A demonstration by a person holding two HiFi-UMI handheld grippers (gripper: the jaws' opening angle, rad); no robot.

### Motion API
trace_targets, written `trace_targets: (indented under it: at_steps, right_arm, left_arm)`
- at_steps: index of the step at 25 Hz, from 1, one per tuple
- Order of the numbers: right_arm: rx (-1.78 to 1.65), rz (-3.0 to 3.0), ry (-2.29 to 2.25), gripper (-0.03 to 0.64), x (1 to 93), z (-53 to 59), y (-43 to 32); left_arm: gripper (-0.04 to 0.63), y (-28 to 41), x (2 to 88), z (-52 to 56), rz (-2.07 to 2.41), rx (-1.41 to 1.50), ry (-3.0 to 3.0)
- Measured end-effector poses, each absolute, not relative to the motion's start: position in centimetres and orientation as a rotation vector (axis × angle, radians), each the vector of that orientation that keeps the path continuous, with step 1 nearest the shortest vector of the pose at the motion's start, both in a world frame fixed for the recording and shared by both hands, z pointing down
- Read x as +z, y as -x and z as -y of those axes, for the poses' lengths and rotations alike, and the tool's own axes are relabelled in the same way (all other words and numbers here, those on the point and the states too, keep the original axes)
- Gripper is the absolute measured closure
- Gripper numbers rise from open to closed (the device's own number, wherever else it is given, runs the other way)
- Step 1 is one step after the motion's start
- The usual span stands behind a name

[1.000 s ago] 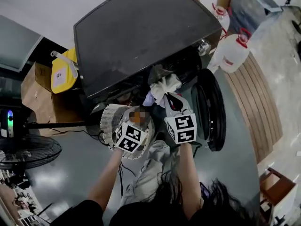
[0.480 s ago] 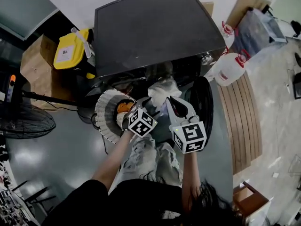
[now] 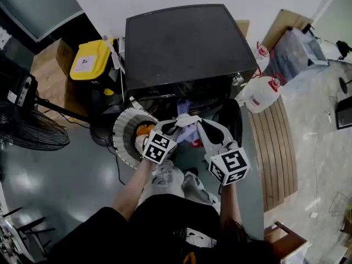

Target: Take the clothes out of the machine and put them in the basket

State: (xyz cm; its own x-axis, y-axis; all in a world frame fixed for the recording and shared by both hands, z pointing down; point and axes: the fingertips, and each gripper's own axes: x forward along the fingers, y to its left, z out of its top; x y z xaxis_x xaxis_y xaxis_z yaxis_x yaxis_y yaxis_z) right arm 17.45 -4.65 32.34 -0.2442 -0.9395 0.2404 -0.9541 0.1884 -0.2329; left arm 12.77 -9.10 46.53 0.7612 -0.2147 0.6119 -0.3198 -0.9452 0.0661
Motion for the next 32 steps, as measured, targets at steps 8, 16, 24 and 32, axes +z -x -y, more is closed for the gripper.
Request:
trace_targets:
  at_steps: [8,16,24,32]
  right_arm:
    - [0.399,2.493,-1.909,0.586,27.6,4.3,-17.1]
    - [0.3,2.534,-1.826,0.586,25.0,6.0,-14.2]
    - [0.231,2.598,-1.662,0.586,23.1,10.0,-6.6]
    - [0.212,2.715,-1.573,0.586,21.0,14.0,3.6]
  left_arm:
    - [0.561,-9.8,38.5,7.9,0.489,0.776,-2.867]
    - [0.563,-4.8,29.3,9.3,0.66,0.481,-2.936]
    - [0.563,1.4,19.8,12.1,0.78,0.253,-3.057]
    - [0.563,8.9,14.4,14.3,0.791,0.19,-3.191]
